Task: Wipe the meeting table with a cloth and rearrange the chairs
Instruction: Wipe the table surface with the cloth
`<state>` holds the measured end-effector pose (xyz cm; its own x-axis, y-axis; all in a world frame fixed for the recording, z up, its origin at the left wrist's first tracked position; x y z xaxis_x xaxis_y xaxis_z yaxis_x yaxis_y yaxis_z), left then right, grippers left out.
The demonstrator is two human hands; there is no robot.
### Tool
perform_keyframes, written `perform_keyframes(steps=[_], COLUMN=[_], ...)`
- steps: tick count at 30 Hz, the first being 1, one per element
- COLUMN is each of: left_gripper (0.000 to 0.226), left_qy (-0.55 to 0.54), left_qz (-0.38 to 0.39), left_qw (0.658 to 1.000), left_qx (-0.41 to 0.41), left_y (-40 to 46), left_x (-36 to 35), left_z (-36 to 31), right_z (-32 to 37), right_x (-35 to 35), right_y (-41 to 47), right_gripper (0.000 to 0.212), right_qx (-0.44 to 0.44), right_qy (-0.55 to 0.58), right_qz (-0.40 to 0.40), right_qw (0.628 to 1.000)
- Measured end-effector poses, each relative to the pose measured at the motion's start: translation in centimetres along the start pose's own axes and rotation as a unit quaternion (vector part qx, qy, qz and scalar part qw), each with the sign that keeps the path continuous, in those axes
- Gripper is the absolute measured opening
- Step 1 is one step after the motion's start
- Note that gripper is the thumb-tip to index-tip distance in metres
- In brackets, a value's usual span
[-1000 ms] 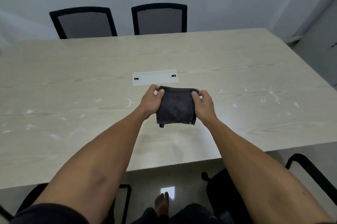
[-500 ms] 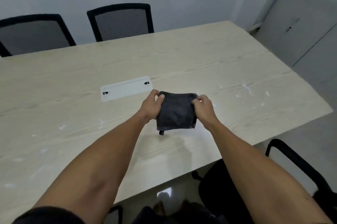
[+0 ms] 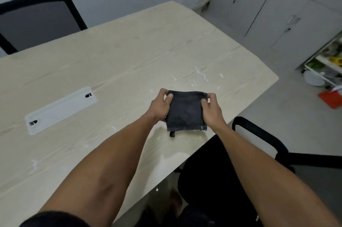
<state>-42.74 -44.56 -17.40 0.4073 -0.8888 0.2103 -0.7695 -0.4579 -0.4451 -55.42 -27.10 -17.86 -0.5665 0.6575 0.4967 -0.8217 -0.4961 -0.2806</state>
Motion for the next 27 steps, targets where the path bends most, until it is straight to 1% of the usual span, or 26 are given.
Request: perform_keyframes(steps=[5, 8, 12, 15, 17, 18, 20, 21, 22, 23, 25, 26, 27], left_gripper=[0.024, 0.023, 0.020, 0.016, 0.015, 0.017, 0.029, 0.035, 0.040, 0.046, 0.058, 0.062, 0.064], left_qy=[0.013, 0.011, 0.015, 0.008, 0.004, 0.030, 0.145, 0.219, 0.291, 0.358, 0.452, 0.476, 0.486], left_qz=[0.026, 0.035, 0.050, 0.049, 0.040, 0.032, 0.000, -0.015, -0.022, -0.020, 0.004, 0.012, 0.014], left_qw=[0.999, 0.998, 0.997, 0.997, 0.998, 0.999, 0.989, 0.972, 0.950, 0.923, 0.879, 0.867, 0.863], left_qx=[0.024, 0.043, 0.057, 0.058, 0.044, 0.024, -0.041, -0.078, -0.113, -0.139, -0.152, -0.147, -0.138], left_y=[5.3, 7.7, 11.3, 13.3, 13.8, 13.9, 14.0, 13.9, 13.8, 13.9, 14.2, 14.4, 14.6], left_x=[-5.3, -7.7, -10.7, -12.2, -13.1, -13.3, -13.0, -12.7, -12.5, -12.3, -12.1, -12.1, -12.1], left_z=[-0.7, 0.0, 1.2, 1.8, 1.7, 1.6, 2.0, 2.4, 3.2, 4.1, 6.0, 6.8, 7.5], right_z=[-4.2, -6.2, -9.0, -10.7, -11.5, -11.8, -12.0, -11.8, -11.3, -10.9, -10.6, -10.9, -11.3], right_x=[3.6, 4.9, 6.2, 7.0, 7.2, 7.2, 6.5, 5.7, 4.7, 3.5, 0.9, -0.2, -1.1], right_y=[4.3, 6.1, 8.7, 10.3, 11.2, 11.6, 11.9, 11.7, 11.4, 11.3, 11.4, 11.7, 11.8], right_gripper=[0.020, 0.017, 0.034, 0.043, 0.048, 0.051, 0.054, 0.054, 0.053, 0.054, 0.060, 0.066, 0.071], right_qx=[-0.031, -0.061, -0.076, -0.073, -0.073, -0.072, -0.060, -0.046, -0.027, -0.011, -0.010, -0.022, -0.033], right_qy=[-0.020, -0.015, -0.018, -0.021, -0.033, -0.057, -0.182, -0.239, -0.260, -0.260, -0.266, -0.278, -0.298], right_qz=[-0.021, -0.011, 0.012, 0.000, -0.013, -0.026, -0.075, -0.102, -0.118, -0.114, -0.072, -0.050, -0.033], right_qw=[0.999, 0.998, 0.997, 0.997, 0.997, 0.995, 0.979, 0.964, 0.958, 0.959, 0.961, 0.959, 0.953])
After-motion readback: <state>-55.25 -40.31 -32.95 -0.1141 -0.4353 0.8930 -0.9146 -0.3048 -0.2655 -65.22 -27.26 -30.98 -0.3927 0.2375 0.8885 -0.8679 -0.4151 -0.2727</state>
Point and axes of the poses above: each hand's wrist, its own y-axis towards the middle knuckle, its own x-axis out of the back of the hand, z = x × y, the point moved 3 cm from there along y, towards the middle knuckle, and after that the axes turned 4 degrees about z, right-handed, at the moved point
